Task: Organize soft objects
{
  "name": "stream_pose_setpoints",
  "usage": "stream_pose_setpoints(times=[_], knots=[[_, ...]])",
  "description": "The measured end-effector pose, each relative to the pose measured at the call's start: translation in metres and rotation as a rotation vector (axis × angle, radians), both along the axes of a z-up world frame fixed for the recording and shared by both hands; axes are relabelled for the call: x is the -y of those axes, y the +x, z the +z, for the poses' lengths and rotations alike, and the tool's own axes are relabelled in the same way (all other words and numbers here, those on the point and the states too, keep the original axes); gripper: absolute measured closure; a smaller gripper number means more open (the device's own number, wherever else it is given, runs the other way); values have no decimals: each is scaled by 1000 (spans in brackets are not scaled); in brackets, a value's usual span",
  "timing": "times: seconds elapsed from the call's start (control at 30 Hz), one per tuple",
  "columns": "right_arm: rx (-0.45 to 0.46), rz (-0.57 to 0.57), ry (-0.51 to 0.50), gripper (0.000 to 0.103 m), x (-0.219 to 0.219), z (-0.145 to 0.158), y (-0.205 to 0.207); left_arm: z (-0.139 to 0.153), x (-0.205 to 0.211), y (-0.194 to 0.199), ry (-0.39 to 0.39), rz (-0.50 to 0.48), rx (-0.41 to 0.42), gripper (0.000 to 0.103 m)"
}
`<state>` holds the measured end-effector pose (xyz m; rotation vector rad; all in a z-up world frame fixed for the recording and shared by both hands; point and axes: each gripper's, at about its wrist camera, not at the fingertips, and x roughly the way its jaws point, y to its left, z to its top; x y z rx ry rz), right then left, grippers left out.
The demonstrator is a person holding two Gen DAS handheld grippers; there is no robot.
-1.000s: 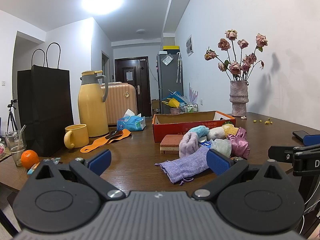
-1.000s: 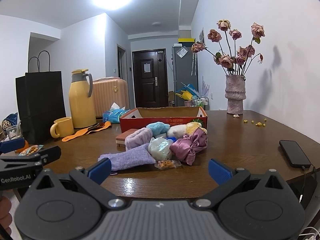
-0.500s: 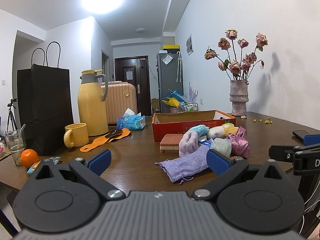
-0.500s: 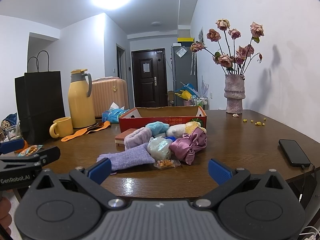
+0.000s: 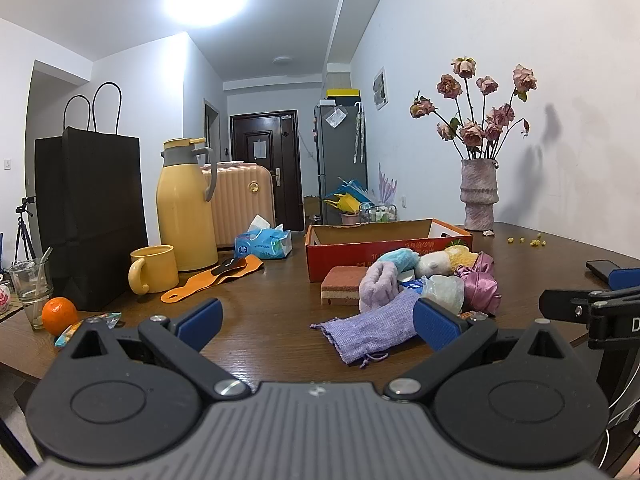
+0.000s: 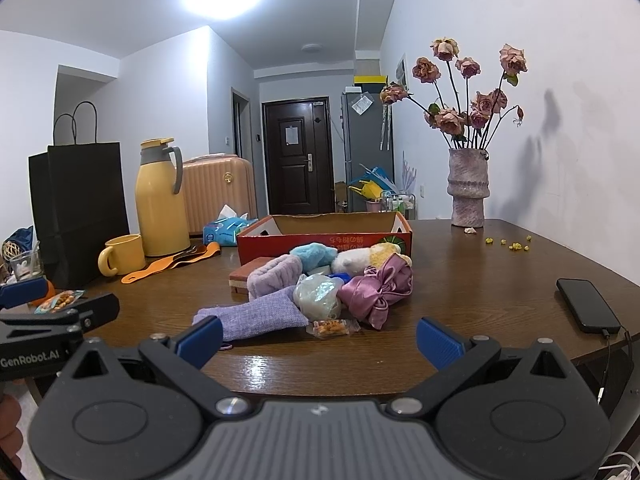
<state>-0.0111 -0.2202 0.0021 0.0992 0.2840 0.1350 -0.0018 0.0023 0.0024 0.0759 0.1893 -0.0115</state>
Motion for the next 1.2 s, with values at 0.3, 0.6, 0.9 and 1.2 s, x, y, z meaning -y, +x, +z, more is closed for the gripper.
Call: stream_pose_setpoints(times=[0.3, 0.6, 0.9, 1.2], knots=[[0, 0, -2, 0, 1, 1, 0, 0, -2, 0, -1, 1, -2, 0], [8, 1, -10, 0, 1, 0, 2, -3, -3, 9, 0, 9, -25, 0], [42, 39, -152, 0, -4, -25, 50, -25, -17, 73, -61, 0, -193, 0], [-154, 230, 120, 28, -3, -35, 148, -49, -34, 165, -319, -55, -407, 36]])
